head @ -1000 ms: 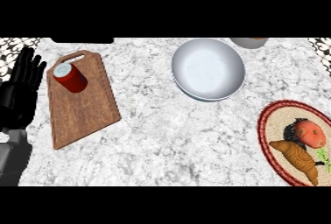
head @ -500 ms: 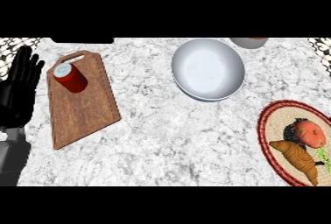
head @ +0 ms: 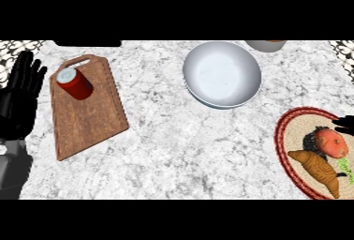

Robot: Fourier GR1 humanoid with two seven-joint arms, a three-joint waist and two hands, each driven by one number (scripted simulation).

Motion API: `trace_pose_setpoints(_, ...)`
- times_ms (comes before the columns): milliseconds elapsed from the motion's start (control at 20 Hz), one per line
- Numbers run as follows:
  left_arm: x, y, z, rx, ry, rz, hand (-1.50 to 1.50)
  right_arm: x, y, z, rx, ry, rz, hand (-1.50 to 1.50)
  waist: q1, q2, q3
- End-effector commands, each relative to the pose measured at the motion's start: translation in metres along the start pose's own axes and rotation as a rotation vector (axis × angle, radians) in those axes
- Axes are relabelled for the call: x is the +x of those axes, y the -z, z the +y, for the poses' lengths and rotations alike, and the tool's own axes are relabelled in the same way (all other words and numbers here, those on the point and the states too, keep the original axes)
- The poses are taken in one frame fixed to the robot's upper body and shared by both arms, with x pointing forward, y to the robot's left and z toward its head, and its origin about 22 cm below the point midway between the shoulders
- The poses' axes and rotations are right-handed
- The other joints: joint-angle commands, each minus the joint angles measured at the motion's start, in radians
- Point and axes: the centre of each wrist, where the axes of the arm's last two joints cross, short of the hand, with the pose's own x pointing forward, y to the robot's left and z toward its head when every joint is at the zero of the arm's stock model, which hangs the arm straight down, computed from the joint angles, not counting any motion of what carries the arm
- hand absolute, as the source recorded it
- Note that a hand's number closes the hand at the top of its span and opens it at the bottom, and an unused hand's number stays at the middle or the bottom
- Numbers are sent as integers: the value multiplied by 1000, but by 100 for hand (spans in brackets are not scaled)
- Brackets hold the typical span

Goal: Pick the squash from the placemat and place it in the bowl

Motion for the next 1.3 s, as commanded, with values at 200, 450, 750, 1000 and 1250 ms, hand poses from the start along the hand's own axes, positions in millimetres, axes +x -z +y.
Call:
trace_pose_setpoints(200, 0, 0, -6, -1, 1, 1, 0, -7, 12, 9, 21, 7, -177, -150, -6, -1, 0)
trace_pose_setpoints(450, 2, 7, 13, 2, -1, 4, 0, -12, 29, 18, 36, -6, -139, -150, -5, 1, 0)
trace_pose_setpoints(750, 5, 4, 5, 19, 12, -5, 0, -7, 38, 50, 44, -22, -142, -150, -13, -2, 0)
trace_pose_setpoints(1000, -14, 8, 10, 2, 3, 7, 0, -13, 54, 38, 76, -7, -105, -150, -12, 0, -1)
trace_pose_setpoints(1250, -3, -1, 6, 0, 11, -3, 0, -14, 63, 60, 95, 9, -46, -150, -5, 0, 0)
